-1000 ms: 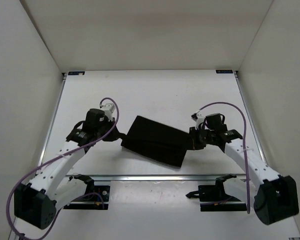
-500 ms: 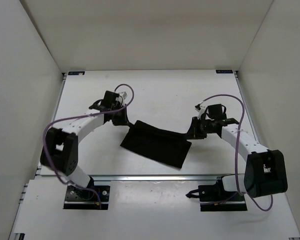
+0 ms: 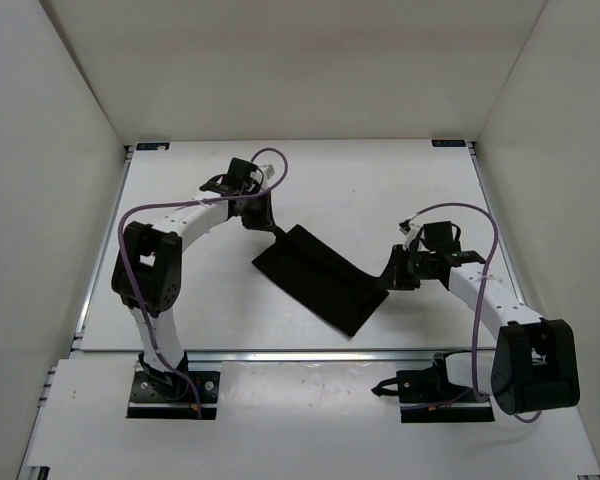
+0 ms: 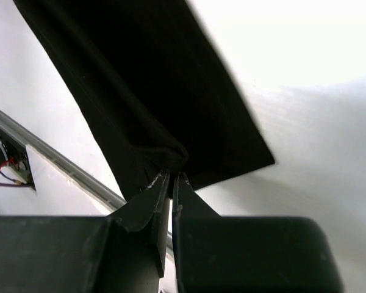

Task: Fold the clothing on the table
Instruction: Fold the skirt

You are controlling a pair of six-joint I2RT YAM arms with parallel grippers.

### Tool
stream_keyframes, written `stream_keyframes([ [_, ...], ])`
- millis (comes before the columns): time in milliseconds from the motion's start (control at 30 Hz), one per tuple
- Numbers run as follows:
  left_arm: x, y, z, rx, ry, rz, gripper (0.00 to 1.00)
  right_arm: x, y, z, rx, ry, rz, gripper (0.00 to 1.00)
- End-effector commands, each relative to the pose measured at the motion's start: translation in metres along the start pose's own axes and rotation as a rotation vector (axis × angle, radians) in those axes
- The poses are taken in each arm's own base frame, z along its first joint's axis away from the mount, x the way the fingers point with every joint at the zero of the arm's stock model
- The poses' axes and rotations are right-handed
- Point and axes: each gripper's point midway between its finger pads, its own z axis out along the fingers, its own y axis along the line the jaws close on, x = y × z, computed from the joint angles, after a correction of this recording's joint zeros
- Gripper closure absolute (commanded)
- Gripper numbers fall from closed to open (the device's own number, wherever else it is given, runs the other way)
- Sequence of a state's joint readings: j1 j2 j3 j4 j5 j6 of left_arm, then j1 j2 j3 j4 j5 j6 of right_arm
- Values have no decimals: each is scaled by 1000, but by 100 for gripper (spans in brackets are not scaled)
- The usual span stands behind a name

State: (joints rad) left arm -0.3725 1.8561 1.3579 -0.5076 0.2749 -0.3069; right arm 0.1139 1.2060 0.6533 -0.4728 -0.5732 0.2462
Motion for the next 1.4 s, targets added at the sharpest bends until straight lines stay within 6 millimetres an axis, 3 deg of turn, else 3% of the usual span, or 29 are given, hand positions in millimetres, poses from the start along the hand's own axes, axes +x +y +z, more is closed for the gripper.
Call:
stream_keyframes([
  [0, -23, 8, 0, -56, -46, 54, 62, 34, -11, 1, 53, 94, 59, 100],
  [33, -30, 6, -1, -55, -58, 56, 51, 40, -13, 1, 65, 117, 91, 93],
  [100, -38, -1, -5, -53, -71, 73, 12, 38, -11, 0, 52, 102, 92, 66],
  [133, -44, -2, -6, -52, -80, 74, 3, 37, -10, -1, 49, 97, 87, 60],
  [300, -67, -10, -32, -37, -161, 79, 1, 4, -13, -18, 111, -18, 41, 18],
  [333, -70, -14, -37, -24, -177, 85, 2, -3, -11, -22, 113, -43, 30, 15],
  [400, -66, -15, -46, -16, -192, 94, 6, -8, -13, -27, 115, -68, 26, 15],
  [433, -65, -23, -50, 3, -198, 105, 14, -7, -13, -27, 113, -62, 35, 16],
  [500, -50, -29, -49, 38, -169, 105, 38, 1, -16, -26, 122, -32, 51, 19],
  [533, -48, -38, -53, 72, -172, 100, 55, 7, -21, -23, 139, -12, 60, 20],
  [600, -23, -62, -46, 143, -127, 135, 70, 20, -21, -18, 148, 39, 71, 21],
  [700, 10, -80, -33, 184, -63, 178, 90, 31, -22, -14, 172, 77, 87, 17],
  [833, 31, -103, -25, 269, -20, 209, 100, 40, -33, -13, 231, 98, 114, 17],
  [933, 47, -105, -14, 273, 18, 213, 100, 40, -35, -13, 245, 90, 132, 23],
  [1067, 69, -87, 0, 229, 74, 199, 100, 35, -39, -10, 257, 84, 124, 51],
  [1367, 113, -55, 17, 139, 190, 172, 100, 41, -41, 13, 260, 198, 89, 67],
])
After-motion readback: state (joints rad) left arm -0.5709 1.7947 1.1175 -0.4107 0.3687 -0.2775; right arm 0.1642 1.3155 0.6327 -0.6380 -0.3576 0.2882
